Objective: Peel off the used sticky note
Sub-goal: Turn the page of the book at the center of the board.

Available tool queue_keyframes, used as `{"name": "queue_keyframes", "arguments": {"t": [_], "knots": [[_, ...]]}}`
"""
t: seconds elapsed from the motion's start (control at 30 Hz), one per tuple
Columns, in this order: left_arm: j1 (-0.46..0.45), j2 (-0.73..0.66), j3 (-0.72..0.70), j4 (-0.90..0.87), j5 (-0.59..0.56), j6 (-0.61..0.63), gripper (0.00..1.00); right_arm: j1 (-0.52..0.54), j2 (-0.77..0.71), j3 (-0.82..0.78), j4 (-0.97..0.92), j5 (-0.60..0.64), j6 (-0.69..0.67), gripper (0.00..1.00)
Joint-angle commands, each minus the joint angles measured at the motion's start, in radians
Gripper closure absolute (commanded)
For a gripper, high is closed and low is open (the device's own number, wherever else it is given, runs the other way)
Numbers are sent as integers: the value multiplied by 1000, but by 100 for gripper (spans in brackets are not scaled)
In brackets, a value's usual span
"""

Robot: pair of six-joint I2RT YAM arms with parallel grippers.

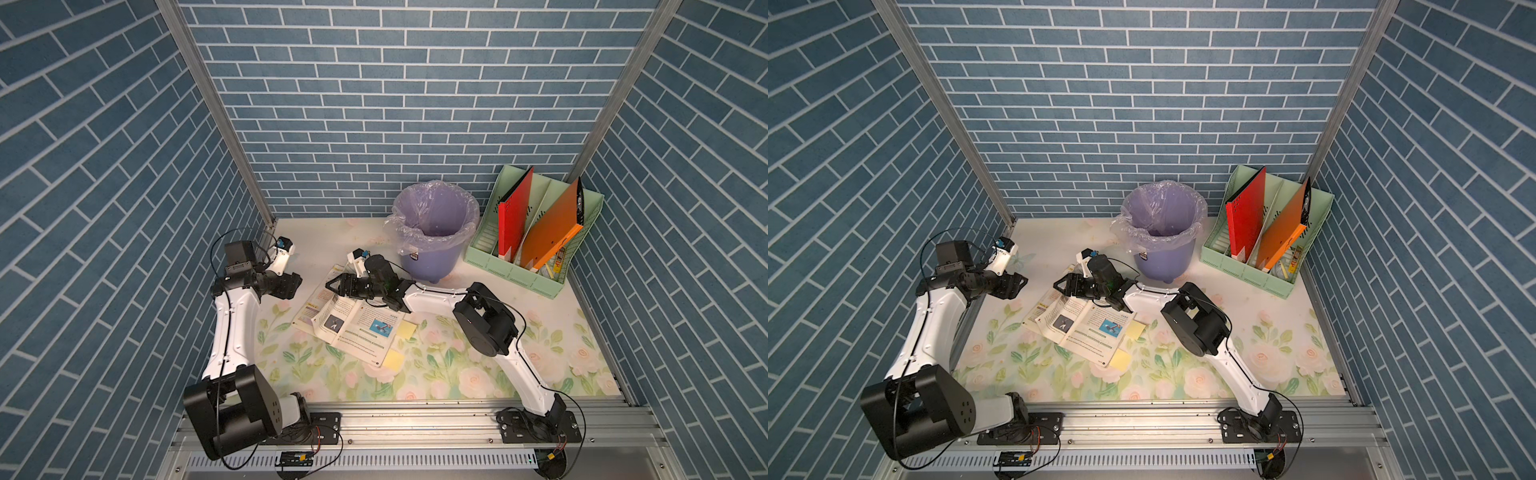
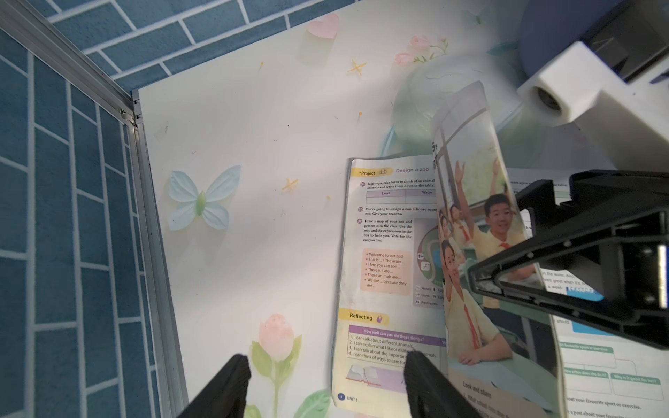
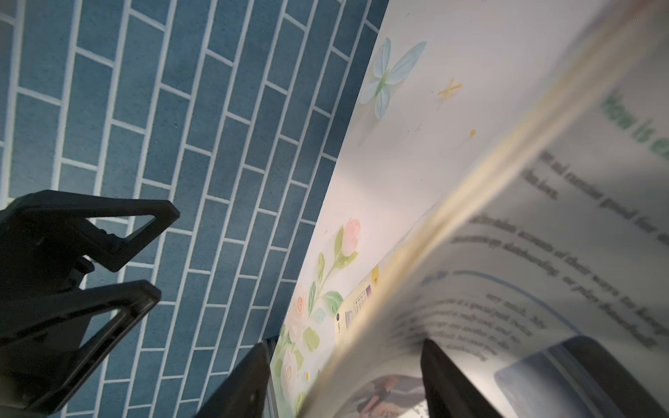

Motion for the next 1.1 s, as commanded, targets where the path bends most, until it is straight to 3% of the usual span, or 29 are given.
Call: {"name": "queue_keyframes", "arguments": {"t": [0.0,0.07,0.17,0.3,0.47,0.57,0.7,0.83,0.9,0.97,1.07], "knots": [[5,-6,-12,-29,32,9,27,-4,-44,26,-90,3,-104,28],[5,0,-9,-25,36,4,27,-10,-68,10,-79,-13,-106,25],[5,5,-2,-17,37,-7,27,-11,-53,44,-47,-39,-85,2],[6,-3,5,-26,29,-7,27,-4,20,183,-88,-70,-72,0],[6,-14,1,-30,22,2,27,-11,10,176,-84,-78,-71,1],[-1,-2,-9,-32,49,-7,28,-24,-88,57,-61,-61,-95,2],[-57,16,-42,-6,40,-31,28,-38,-347,-253,-100,31,-180,2],[-192,30,-76,44,19,-85,30,-40,-568,-594,-66,131,-175,1],[-300,41,-71,68,-10,-116,30,-43,-557,-644,-13,115,-139,3],[-382,61,-28,95,-30,-158,30,-38,-487,-593,31,74,-115,12],[-445,118,61,77,-51,-193,31,-24,-359,-451,69,22,-87,36]]}}
